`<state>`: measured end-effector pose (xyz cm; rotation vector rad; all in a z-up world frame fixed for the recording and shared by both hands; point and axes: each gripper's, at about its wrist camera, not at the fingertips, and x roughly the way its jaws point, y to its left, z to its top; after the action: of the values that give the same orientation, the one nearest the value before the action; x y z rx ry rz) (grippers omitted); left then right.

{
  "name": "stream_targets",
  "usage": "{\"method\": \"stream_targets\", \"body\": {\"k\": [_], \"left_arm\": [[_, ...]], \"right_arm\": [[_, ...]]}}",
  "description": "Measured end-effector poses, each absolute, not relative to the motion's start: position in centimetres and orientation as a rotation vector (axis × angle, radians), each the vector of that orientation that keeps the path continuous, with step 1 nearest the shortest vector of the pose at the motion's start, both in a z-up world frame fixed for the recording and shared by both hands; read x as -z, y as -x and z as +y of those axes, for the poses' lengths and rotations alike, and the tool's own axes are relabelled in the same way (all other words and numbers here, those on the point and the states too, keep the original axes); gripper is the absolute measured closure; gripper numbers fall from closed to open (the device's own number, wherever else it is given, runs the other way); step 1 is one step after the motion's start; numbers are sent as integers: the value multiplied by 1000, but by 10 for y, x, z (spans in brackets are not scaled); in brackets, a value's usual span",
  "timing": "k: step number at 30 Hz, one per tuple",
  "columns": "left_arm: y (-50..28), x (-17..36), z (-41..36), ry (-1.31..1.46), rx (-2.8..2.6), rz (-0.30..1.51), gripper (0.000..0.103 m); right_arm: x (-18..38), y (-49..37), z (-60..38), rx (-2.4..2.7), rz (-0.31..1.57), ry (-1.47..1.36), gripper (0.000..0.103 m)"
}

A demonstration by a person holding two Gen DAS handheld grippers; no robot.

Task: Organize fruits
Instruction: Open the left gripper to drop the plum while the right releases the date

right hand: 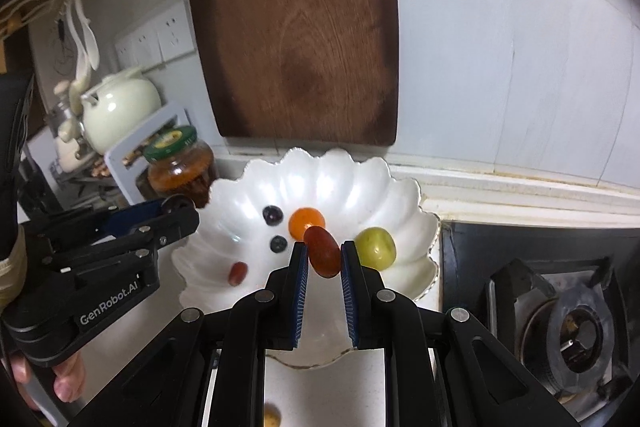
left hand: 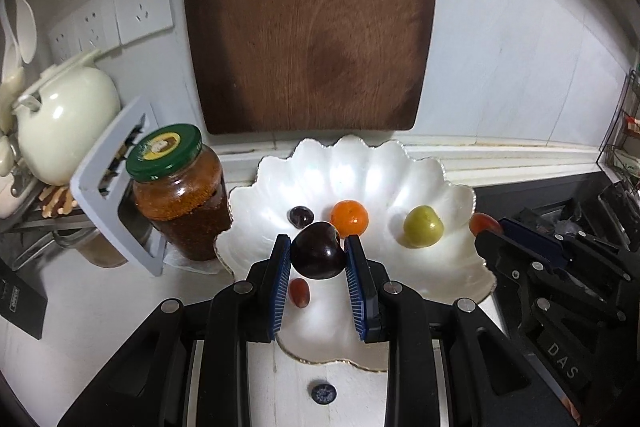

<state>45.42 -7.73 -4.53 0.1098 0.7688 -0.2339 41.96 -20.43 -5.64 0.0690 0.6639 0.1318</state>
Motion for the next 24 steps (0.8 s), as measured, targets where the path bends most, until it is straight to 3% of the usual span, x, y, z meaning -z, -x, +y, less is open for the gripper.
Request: {"method": "stream_targets", "body": {"k": [20, 24], "left_arm": [[-499, 88, -94, -155, 261, 931, 74], [-500, 89, -94, -160, 259, 935, 53]], "right_arm": [[89, -453, -207, -100, 793, -74, 84], [93, -457, -208, -83, 817, -59, 80]]}}
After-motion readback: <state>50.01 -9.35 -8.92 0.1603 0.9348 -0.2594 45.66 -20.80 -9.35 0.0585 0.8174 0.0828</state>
